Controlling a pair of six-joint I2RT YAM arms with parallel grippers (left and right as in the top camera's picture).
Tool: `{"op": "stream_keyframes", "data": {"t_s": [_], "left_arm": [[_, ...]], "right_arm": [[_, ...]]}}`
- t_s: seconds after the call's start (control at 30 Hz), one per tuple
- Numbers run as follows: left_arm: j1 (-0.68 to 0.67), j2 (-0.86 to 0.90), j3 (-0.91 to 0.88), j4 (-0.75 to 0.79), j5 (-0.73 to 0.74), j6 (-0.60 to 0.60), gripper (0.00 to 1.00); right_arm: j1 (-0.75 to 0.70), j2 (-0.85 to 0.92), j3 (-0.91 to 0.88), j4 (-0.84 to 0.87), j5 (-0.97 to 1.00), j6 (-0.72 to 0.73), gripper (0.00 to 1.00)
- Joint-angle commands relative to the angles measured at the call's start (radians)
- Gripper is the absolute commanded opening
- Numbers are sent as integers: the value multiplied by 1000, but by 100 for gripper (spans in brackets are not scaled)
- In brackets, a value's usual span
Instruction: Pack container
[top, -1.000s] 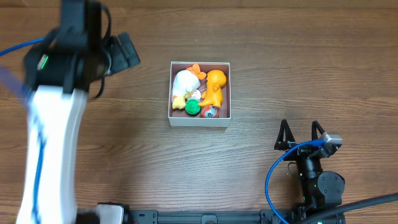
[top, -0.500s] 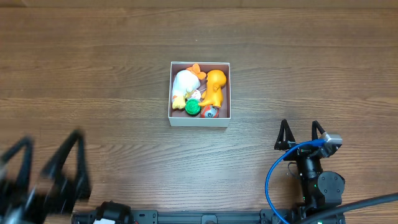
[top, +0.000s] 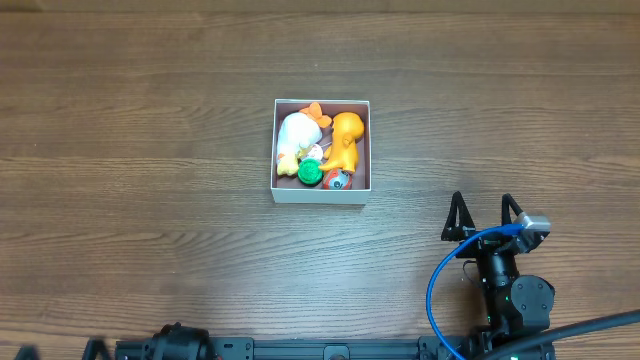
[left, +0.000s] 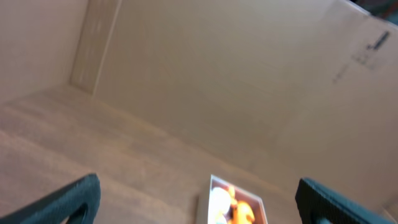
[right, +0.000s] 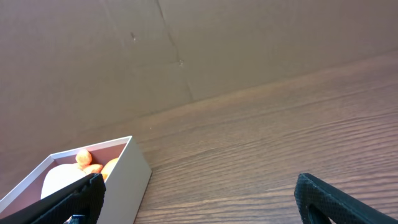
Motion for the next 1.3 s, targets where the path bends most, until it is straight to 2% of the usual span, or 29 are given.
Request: {"op": "stream_keyframes", "data": {"t_s": [0.0, 0.17, 0.23, 0.4, 0.5, 0.87, 1.07, 1.27], "left_arm": [[16, -89, -279, 156, -35, 5, 100], [30, -125, -592, 456, -24, 60, 100], [39, -125, -743, 628, 12, 152, 100], [41, -125, -950, 826, 90, 346, 100], [41, -125, -1051, 887, 109, 414, 100], [41, -125, -1306, 1109, 109, 424, 100], [41, -125, -1370, 1155, 109, 426, 100], [75, -125, -1381, 1179, 109, 484, 100]], "right_arm": [[-7, -11, -7, 11, 4, -7, 100], [-6, -11, -7, 11, 4, -7, 100], [-7, -11, -7, 11, 4, -7, 100], [-6, -11, -7, 11, 4, -7, 100], [-6, -11, -7, 11, 4, -7, 100], [-7, -11, -7, 11, 4, -7, 100], [-7, -11, -7, 11, 4, -7, 100], [-6, -11, -7, 11, 4, -7, 100]]}}
